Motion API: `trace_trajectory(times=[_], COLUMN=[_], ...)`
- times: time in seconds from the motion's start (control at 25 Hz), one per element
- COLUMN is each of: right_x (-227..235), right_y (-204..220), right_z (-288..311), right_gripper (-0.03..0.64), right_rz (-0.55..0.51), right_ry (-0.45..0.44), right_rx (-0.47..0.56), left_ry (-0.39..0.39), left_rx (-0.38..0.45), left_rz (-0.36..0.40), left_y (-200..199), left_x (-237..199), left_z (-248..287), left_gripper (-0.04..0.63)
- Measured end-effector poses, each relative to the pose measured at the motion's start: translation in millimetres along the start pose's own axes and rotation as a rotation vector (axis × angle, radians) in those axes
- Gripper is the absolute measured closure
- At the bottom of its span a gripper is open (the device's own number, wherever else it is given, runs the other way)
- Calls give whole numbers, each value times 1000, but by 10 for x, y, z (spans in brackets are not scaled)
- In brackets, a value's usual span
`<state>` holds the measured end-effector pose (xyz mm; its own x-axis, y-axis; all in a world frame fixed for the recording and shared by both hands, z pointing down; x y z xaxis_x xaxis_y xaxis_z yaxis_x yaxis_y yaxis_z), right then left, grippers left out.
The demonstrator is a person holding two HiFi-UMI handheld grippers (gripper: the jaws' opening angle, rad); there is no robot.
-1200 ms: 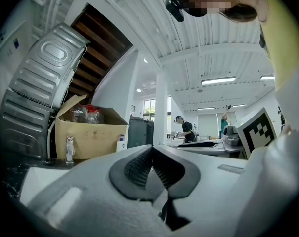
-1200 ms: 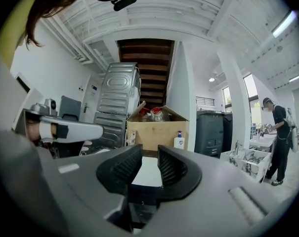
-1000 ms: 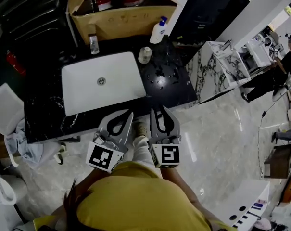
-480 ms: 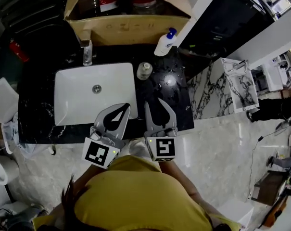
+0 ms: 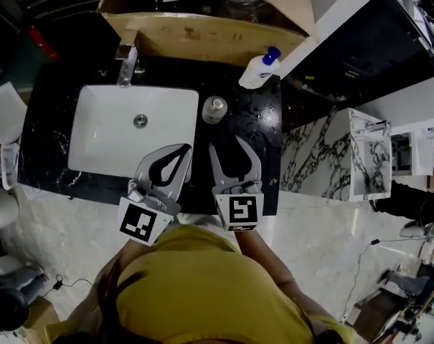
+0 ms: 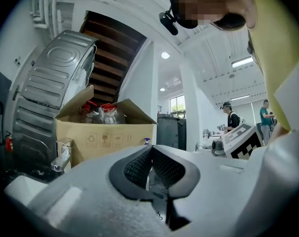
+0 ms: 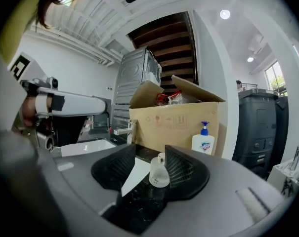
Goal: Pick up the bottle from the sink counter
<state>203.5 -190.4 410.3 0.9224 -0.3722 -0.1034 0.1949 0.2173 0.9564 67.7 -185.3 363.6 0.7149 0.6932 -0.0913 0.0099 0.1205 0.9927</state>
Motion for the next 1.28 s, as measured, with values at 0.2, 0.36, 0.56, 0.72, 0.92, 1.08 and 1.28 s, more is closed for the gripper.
trace_trajectory(times=[0.2, 0.36, 0.56, 0.72, 0.92, 1.08, 1.28], right_x=[150, 219, 271, 293, 316, 308, 314], right_y=[193, 321, 438, 528, 672, 754, 793], right_z=[154, 315, 523, 715, 974, 1170, 1355], right_gripper=[405, 367, 342, 324, 292, 279, 270], right_rz=[-3, 6, 25, 37, 51, 63, 72], right_ry=[-28, -34, -41, -49, -59, -86, -92], right_rx=[-27, -63, -114, -150, -224, -270, -321], left_ry=[-26, -25, 1, 21, 18, 16, 8], left_rx=[-25, -46, -80, -103, -135, -145, -157], left_rz=[8, -4, -7, -12, -40, -50, -58], left_y=[101, 160, 214, 298, 413, 475, 502], left_x=[-4, -54, -126, -217, -346, -441, -547], left_z=[114, 220, 386, 521, 637, 693, 717], left_gripper=[591, 591, 591, 591, 591, 591, 591])
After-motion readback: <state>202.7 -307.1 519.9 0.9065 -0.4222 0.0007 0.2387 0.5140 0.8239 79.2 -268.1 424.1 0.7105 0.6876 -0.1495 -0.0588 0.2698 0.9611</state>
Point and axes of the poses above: the fingertips, and each gripper's own axes: z forward along the fingers, x to its right, y out of its underside, the point moved 6 cm from there along -z, backward along the fingers, and after that the axes turned 5 degrees about -x, right-handed, at the moved point
